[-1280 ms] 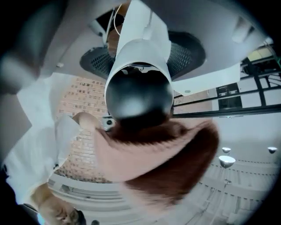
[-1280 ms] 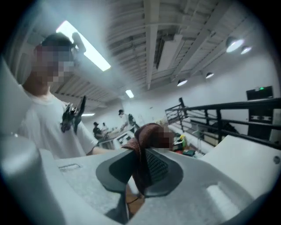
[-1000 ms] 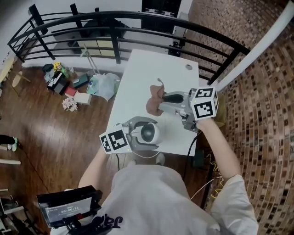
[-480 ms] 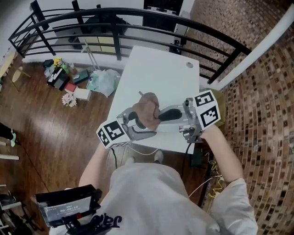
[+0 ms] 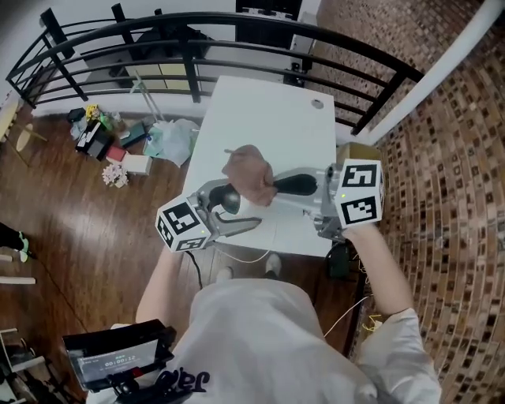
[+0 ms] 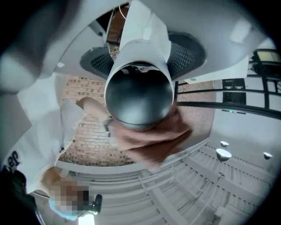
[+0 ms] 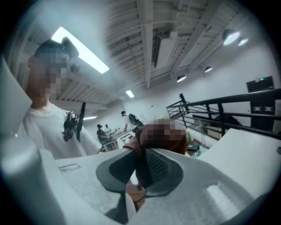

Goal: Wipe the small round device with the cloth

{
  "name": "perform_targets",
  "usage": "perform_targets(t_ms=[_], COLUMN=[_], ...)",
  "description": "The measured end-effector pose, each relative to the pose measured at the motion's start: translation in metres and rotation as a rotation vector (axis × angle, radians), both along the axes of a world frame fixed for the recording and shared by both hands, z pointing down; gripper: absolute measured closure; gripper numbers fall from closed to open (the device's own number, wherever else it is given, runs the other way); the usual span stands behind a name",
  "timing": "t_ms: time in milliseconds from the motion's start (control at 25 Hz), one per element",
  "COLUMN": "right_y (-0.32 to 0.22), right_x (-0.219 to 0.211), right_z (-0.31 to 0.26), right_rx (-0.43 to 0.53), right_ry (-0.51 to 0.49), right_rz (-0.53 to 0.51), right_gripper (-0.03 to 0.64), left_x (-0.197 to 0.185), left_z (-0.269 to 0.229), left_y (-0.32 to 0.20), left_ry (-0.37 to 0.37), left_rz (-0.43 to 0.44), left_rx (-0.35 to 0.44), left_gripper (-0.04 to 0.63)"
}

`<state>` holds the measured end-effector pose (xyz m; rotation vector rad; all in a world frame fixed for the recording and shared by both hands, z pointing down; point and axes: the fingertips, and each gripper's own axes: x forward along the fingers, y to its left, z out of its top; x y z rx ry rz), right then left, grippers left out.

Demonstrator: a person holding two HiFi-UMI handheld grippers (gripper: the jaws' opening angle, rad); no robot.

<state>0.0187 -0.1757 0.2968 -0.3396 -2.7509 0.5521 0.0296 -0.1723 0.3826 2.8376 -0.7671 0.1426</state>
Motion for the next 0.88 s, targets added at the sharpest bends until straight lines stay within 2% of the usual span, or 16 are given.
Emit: perform_targets(t_ms=[80, 120, 240, 360, 440, 520, 760, 880], right_y=[-0.04, -0.05, -0.04, -0.017, -0.013, -0.004, 0.041, 0.074], right_x=[0.006, 0.007, 0.0, -0.005, -0.001, 0.004, 0.006, 0.004], right_z=[-0.004, 0.0, 0.022, 0.038, 0.032, 0.018, -0.012, 0.003], right_rx=[-0.024, -0.045, -0.139, -0.228, -0.283, -0.295, -0.15, -0.059], right_ry=[-0.008, -0.001, 0.045, 0.064, 0.029, -0.007, -0.027, 0.03], right_rz=[0.096, 0.106, 0.02, -0.068, -0.089, -0.118, -0.204, -0.268], right_gripper=[0.581, 0.581, 0.581, 0.581, 0.581, 0.581, 0.581, 0.581], left_x=[0.009, 0.016, 0.035, 0.042, 0.038, 0.032, 0.02, 0.014], left_z=[-0.012, -0.019, -0.037, -0.037, -0.033, -0.03, -0.017, -0.016], left_y=[0.016, 0.024, 0.041, 0.047, 0.043, 0.036, 0.017, 0.002], left_ry=[0.014, 0.02, 0.017, 0.002, -0.001, 0.004, 0.004, 0.047], left_rz=[0.085, 0.126, 0.221, 0.251, 0.221, 0.173, 0.06, -0.015], left_rx=[0.06, 0.083, 0.133, 0.153, 0.131, 0.109, 0.073, 0.028], left_gripper=[0.204, 0.204, 0.204, 0.204, 0.204, 0.204, 0.204, 0.204])
